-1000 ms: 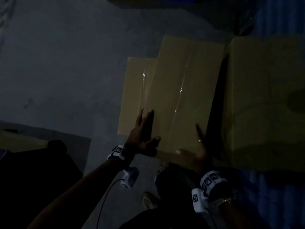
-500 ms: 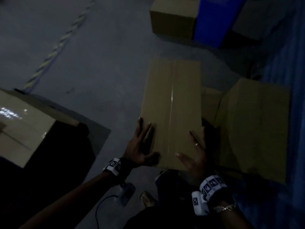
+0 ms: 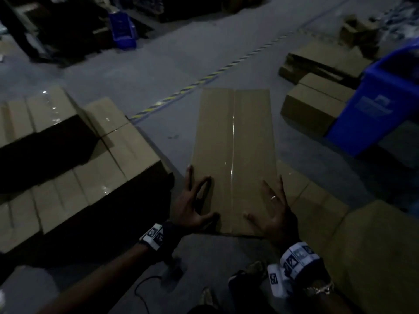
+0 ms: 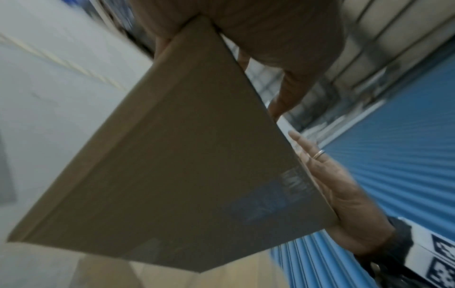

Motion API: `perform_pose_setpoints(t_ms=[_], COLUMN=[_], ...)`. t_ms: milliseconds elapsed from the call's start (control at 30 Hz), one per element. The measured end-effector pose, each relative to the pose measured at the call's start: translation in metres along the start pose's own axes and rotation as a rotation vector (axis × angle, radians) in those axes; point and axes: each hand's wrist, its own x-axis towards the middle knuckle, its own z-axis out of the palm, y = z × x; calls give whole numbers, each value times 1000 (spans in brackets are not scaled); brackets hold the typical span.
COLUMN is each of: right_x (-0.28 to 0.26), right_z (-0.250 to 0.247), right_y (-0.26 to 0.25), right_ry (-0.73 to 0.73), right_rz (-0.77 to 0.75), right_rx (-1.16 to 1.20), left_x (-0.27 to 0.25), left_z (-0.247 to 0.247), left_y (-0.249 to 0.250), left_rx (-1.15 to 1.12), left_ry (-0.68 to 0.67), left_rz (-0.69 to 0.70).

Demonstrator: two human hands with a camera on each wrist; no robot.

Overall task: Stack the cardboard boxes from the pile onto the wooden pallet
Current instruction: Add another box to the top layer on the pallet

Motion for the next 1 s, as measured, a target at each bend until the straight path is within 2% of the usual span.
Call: perform_pose_setpoints(t_ms=[200, 433, 567, 767, 1000], right_x=[32, 88, 140, 241, 341], right_z=[25, 61, 87, 128, 161], right_y=[-76, -123, -126, -120, -123], right_ry=[-104, -237, -289, -384, -497], right_rz=[-130, -226, -288, -342, -388], right_rx=[13, -20, -32, 29, 61], left_x=[-27, -30, -3, 64, 132], left_z=[-79, -120, -134, -148, -166], left_y=[-17, -48, -68, -101, -125], left_rx=[24, 23, 49, 89, 144], left_ry=[127, 259, 309, 360, 362], left_rz=[-114, -241, -303, -393, -522])
